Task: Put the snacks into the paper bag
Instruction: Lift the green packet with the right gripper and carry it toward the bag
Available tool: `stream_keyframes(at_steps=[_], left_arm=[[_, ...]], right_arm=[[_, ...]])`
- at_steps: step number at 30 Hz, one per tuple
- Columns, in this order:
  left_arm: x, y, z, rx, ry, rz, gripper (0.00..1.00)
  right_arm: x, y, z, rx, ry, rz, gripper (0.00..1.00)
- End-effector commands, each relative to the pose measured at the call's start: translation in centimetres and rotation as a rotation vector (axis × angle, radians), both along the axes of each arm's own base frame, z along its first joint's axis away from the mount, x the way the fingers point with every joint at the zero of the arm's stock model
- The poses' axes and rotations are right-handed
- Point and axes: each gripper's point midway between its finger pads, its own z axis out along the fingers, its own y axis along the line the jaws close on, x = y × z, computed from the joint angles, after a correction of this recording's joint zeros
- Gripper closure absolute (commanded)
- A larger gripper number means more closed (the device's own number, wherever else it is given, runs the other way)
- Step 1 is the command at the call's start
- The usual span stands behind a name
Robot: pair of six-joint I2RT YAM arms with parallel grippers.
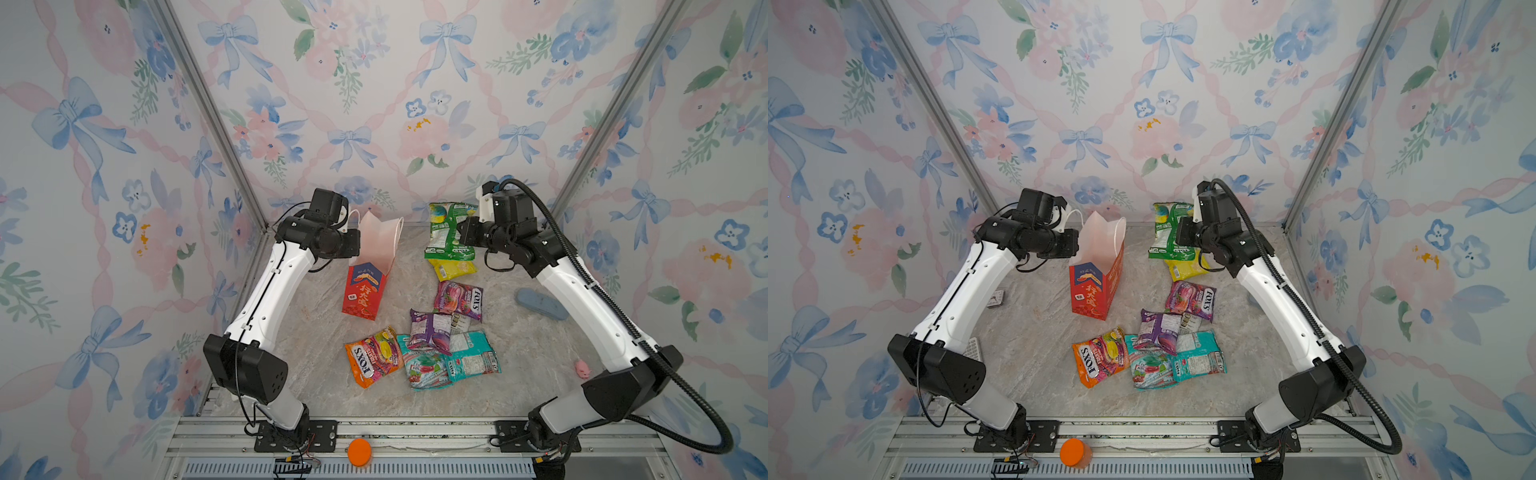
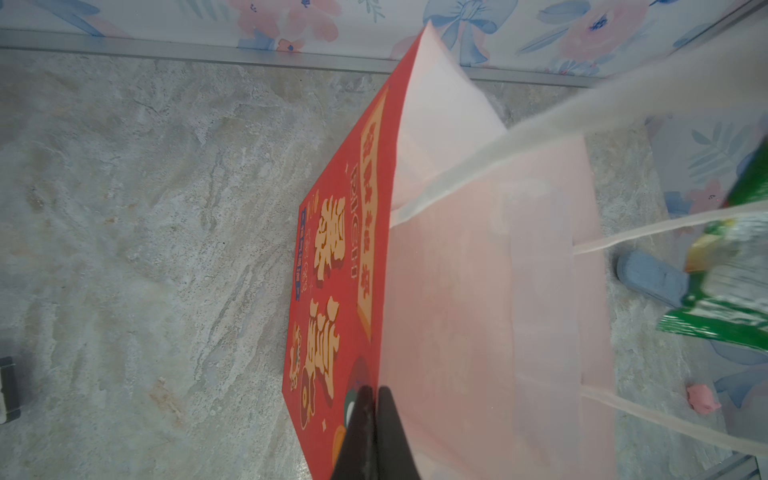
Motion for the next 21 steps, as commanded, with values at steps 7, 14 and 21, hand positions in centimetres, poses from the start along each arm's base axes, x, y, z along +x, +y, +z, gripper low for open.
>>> stream_keyframes(at_steps=[7, 14, 21], left_arm=[[0.4, -0.1, -0.3, 0.021, -0.027, 0.049, 1.0], [0.3, -0.2, -0.3, 0.014, -0.033, 0.059, 1.0], [-0.1, 0.0, -0.2, 0.005, -0.044, 0.07, 1.0]], right_arm=[[-2.7, 4.2, 9.0, 0.033, -0.203, 0.102, 1.0], [-4.1, 9.3, 11.5, 0.086, -0.244, 0.223, 1.0], [-3.0, 14.1, 10.3, 0.099, -0.206, 0.291, 1.0]])
